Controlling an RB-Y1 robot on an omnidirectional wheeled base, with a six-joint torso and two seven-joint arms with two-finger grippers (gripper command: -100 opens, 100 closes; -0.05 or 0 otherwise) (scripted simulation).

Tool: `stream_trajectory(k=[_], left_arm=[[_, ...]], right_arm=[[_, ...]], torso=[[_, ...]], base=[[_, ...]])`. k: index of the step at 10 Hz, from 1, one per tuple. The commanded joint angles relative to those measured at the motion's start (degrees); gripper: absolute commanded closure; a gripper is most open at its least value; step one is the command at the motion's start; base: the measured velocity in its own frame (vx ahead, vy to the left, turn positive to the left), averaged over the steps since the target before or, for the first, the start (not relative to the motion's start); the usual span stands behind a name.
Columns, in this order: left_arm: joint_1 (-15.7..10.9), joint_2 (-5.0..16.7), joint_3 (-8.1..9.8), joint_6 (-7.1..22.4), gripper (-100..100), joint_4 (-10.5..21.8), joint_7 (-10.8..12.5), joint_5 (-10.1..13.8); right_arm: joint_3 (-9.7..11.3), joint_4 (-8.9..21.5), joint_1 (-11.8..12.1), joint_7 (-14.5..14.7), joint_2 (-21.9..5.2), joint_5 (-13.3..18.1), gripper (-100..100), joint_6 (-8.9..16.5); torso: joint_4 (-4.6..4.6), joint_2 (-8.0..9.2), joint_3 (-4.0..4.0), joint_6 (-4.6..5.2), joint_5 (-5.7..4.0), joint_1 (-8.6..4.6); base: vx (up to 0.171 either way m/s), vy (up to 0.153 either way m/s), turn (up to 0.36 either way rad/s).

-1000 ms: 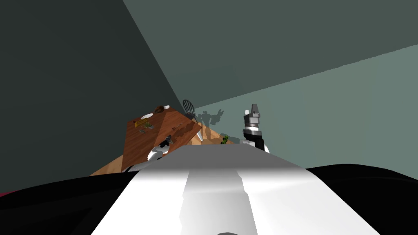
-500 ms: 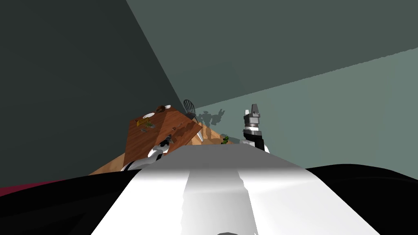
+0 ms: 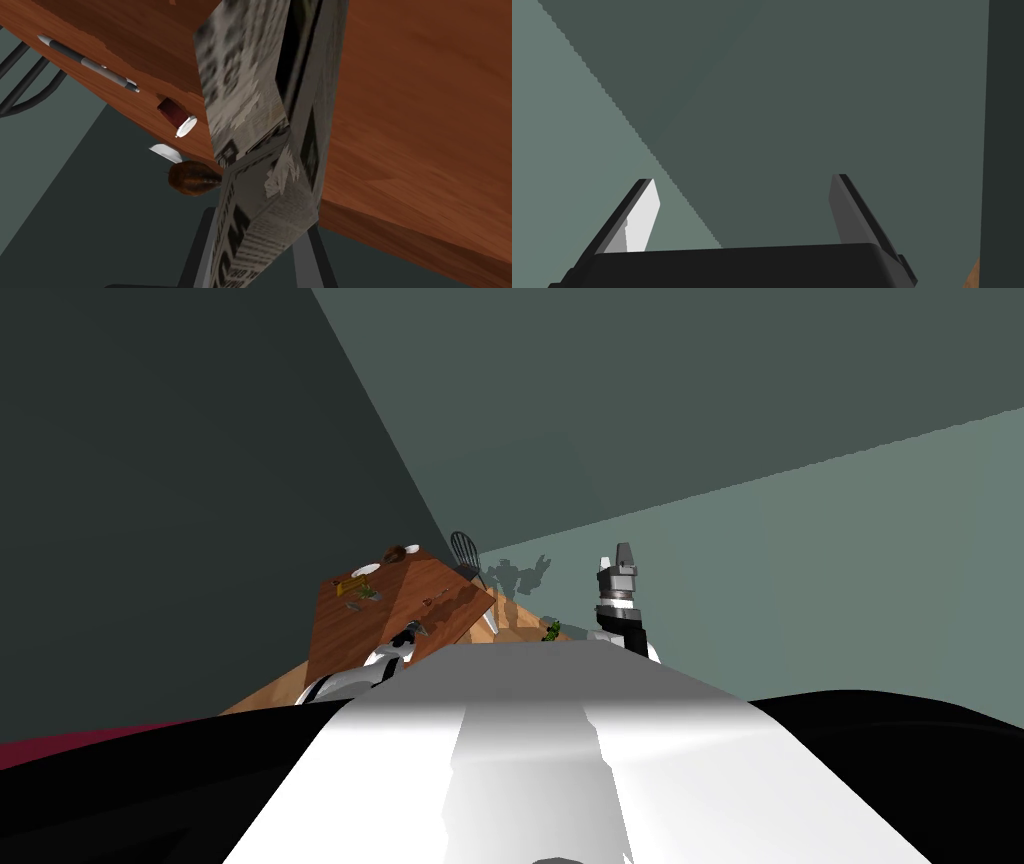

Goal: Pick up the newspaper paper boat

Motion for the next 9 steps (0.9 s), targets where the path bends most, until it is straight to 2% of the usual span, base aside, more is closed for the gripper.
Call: stream_trajectory(k=[1, 3, 4, 5, 7, 8, 9], left_arm=[[0.0, 0.0, 0.0, 0.0, 100, 0.0, 0.0, 0.0], [-0.01, 0.01, -0.01, 0.02, 100, 0.0, -0.03, -0.01], [0.01, 0.02, -0.01, 0.04, 0, 0.01, -0.05, -0.02], [2.63, -0.58, -0.56, 2.41, 100, -2.85, 0.81, 0.55], [2.63, -0.58, -0.56, 2.41, 100, -4.54, 0.81, 0.55], [4.45, -1.2, -0.18, 4.17, 100, -5.88, 0.52, 1.14], [4.45, -1.2, -0.18, 4.17, 100, -6.3, 0.52, 1.14]], right_arm=[[0.0, 0.0, 0.0, 0.0, 0.0, 0.0, 0, 0.0], [0.0, 0.0, 0.0, 0.0, 0.0, 0.0, 0, 0.0], [0.0, 0.0, 0.0, 0.0, 0.0, 0.0, 0, 0.0], [0.0, 0.0, 0.0, 0.0, 0.0, 0.0, 0, 0.0], [0.0, 0.0, 0.0, 0.0, 0.0, 0.0, 0, 0.0], [0.0, 0.0, 0.0, 0.0, 0.0, 0.0, 0, 0.0], [0.0, 0.0, 0.0, 0.0, 0.0, 0.0, 0, 0.0]], torso=[[0.0, 0.0, 0.0, 0.0, 0.0, 0.0], [0.02, 0.05, 0.03, -0.03, 0.02, 0.05], [0.03, 0.07, 0.05, -0.02, 0.03, 0.06], [0.03, 0.08, 0.06, -0.02, 0.03, 0.07], [-0.02, 0.13, 0.05, -0.08, 0.17, 0.12], [-0.01, 0.11, 0.05, -0.06, 0.16, 0.12], [-0.03, 0.15, 0.06, -0.07, 0.2, 0.15]], base=[[0.0, 0.0, 0.0], [0.0, 0.0, 0.0], [0.0, 0.0, 0.0], [0.002, 0.003, -0.075], [-0.002, 0.005, -0.002], [-0.012, 0.008, -0.074], [-0.014, 0.012, -0.035]])
